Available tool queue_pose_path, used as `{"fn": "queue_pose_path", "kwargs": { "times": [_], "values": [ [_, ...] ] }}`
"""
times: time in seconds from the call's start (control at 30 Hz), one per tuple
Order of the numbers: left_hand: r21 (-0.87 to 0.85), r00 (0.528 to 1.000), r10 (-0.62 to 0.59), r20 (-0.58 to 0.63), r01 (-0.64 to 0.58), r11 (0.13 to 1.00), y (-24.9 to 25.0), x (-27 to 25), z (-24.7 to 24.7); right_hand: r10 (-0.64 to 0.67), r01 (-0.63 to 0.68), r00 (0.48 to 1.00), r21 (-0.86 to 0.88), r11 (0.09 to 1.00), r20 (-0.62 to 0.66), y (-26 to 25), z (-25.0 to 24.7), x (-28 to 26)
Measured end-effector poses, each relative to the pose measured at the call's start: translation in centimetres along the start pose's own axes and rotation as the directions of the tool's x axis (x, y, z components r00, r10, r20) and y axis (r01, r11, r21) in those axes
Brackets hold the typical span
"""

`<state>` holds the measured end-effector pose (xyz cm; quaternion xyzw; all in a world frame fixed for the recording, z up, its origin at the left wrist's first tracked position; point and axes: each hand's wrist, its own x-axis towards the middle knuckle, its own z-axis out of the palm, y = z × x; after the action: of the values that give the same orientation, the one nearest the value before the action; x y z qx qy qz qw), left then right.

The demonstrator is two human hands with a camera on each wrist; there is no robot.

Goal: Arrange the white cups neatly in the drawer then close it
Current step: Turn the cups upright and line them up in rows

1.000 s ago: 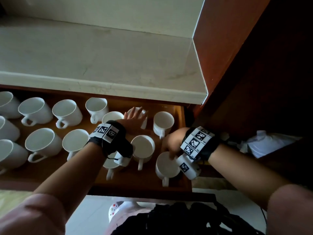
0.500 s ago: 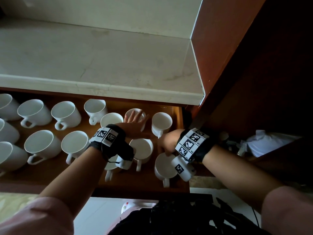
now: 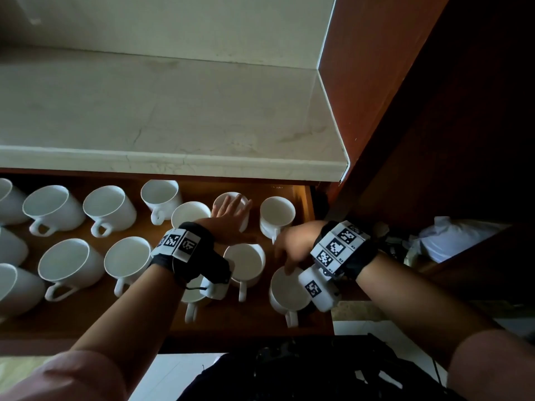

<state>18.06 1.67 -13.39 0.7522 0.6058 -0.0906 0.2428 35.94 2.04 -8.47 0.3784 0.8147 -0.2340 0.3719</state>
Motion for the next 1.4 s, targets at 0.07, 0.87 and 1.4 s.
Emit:
{"fn": "queue_pose_path", "kwargs": {
  "times": [0.07, 0.87, 1.4],
  "values": [
    [-0.010, 1.000, -0.008, -0.016, 0.008, 1.000, -0.1, 0.1, 0.0, -0.003, 0.015, 0.997, 0.152, 0.988, -0.077, 0.8, -0.6, -0.3],
    [0.080, 0.989, -0.051, 0.137, 0.040, 0.996, -0.9, -1.0, -0.2, 0.334, -0.249, 0.895, 0.289, 0.924, -0.296, 1.2, -4.4, 4.2],
    [0.079, 0.993, -0.056, 0.108, 0.048, 0.996, -0.7, -0.6, 0.3, 0.221, -0.197, 0.929, 0.110, 0.974, -0.297, 0.7, -2.9, 2.8]
  ]
}}
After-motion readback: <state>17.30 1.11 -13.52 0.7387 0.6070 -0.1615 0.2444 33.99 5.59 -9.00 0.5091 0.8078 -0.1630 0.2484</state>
